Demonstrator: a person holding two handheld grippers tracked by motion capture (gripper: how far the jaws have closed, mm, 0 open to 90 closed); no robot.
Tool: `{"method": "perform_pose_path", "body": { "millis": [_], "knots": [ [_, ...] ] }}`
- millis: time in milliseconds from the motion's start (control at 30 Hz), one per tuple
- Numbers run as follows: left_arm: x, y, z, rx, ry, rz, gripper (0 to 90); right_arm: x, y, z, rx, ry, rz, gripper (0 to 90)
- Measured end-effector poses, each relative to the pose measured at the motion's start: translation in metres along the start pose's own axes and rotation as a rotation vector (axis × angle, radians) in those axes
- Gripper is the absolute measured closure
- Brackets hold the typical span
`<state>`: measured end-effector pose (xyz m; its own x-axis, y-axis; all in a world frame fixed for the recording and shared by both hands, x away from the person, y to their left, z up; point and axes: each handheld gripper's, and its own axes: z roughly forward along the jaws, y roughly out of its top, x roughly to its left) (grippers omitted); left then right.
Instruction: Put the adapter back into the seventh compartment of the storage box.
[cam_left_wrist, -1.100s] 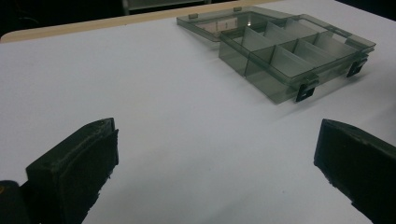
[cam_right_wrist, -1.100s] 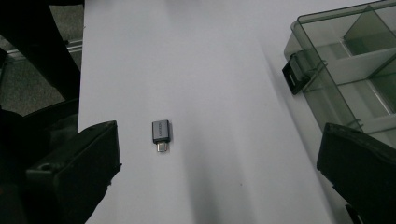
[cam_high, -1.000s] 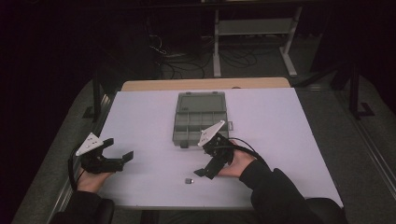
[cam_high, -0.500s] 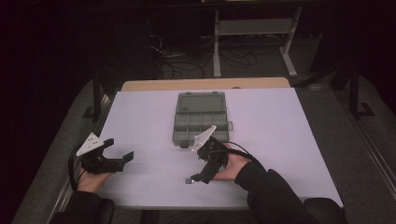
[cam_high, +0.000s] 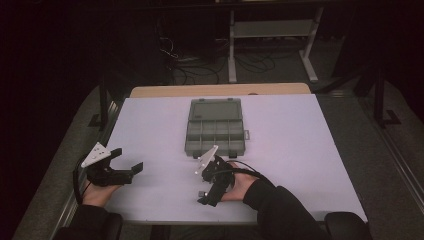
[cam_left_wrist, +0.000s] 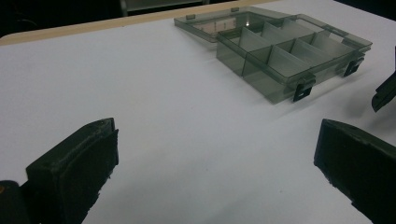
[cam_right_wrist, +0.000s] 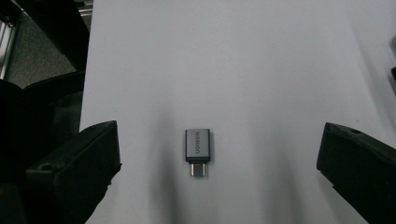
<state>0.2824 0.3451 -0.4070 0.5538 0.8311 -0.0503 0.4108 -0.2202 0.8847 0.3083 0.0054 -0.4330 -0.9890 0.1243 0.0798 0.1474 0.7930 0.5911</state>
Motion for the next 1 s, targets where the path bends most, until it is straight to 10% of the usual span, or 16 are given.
{"method": "perform_pose_path", "body": {
  "millis": [300, 1000],
  "knots": [
    [-0.0001, 0.0, 0.0, -0.001, -0.001, 0.001, 0.0, 0.0027, 0.0007, 0.0038, 0.011, 0.011, -0.028, 4.9],
    [0.0005, -0.0001, -0.0007, -0.006, -0.001, -0.005, 0.0, 0.0063, -0.0011, 0.0038, 0.031, 0.045, -0.074, 51.0]
  ]
}}
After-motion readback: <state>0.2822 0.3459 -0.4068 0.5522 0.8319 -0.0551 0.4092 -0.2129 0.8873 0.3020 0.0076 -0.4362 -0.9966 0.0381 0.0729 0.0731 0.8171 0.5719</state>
